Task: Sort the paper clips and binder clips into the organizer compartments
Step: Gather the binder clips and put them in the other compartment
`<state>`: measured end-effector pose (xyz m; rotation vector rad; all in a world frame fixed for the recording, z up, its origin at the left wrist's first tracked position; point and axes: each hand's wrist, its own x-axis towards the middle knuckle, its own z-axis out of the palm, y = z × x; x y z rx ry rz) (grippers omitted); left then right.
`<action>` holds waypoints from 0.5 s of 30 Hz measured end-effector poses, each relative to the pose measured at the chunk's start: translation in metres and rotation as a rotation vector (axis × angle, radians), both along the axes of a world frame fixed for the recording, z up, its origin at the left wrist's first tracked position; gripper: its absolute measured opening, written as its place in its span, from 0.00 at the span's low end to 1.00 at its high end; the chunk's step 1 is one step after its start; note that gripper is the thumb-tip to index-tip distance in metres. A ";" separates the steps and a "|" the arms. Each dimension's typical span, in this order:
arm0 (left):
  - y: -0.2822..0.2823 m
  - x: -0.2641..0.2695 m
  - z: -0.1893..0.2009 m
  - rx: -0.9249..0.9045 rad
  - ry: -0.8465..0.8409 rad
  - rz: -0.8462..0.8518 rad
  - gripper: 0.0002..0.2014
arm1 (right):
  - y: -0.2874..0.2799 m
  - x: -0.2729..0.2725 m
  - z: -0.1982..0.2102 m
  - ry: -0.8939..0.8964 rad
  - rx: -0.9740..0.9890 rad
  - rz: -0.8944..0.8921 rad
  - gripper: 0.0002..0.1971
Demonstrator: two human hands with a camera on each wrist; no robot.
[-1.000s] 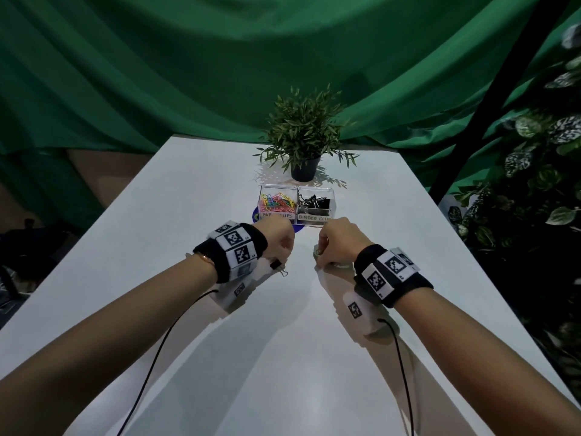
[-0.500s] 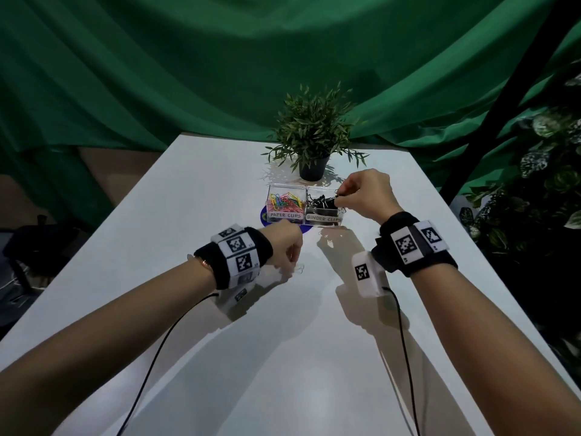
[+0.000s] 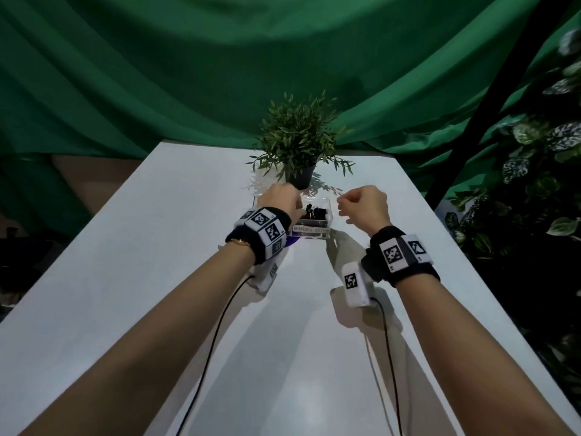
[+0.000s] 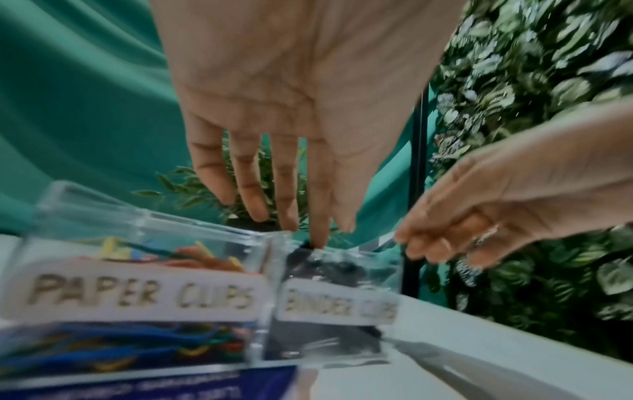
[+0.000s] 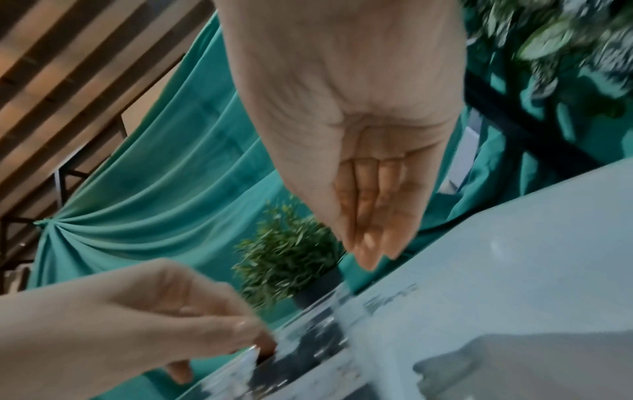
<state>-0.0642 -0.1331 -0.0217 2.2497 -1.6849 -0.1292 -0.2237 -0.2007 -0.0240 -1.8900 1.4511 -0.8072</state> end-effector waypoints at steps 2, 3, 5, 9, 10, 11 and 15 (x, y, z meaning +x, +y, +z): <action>0.002 -0.008 -0.001 0.015 0.001 -0.053 0.11 | -0.001 -0.019 0.004 0.062 0.063 0.007 0.07; 0.003 -0.015 -0.002 0.028 -0.011 -0.080 0.10 | -0.001 -0.029 0.005 0.110 0.090 0.005 0.06; 0.006 -0.031 -0.003 0.013 -0.069 -0.128 0.09 | 0.000 -0.049 0.006 0.203 0.125 0.000 0.06; 0.017 -0.068 -0.011 -0.047 -0.066 -0.384 0.12 | 0.005 -0.084 0.004 0.338 0.130 -0.028 0.08; 0.019 -0.077 -0.014 -0.009 -0.058 -0.503 0.13 | 0.006 -0.092 0.004 0.357 0.121 -0.042 0.08; 0.021 -0.086 -0.016 0.045 -0.066 -0.612 0.14 | 0.008 -0.098 0.004 0.371 0.117 -0.054 0.08; 0.034 -0.119 -0.023 0.285 -0.371 -0.859 0.17 | 0.015 -0.117 0.008 0.398 0.106 -0.072 0.08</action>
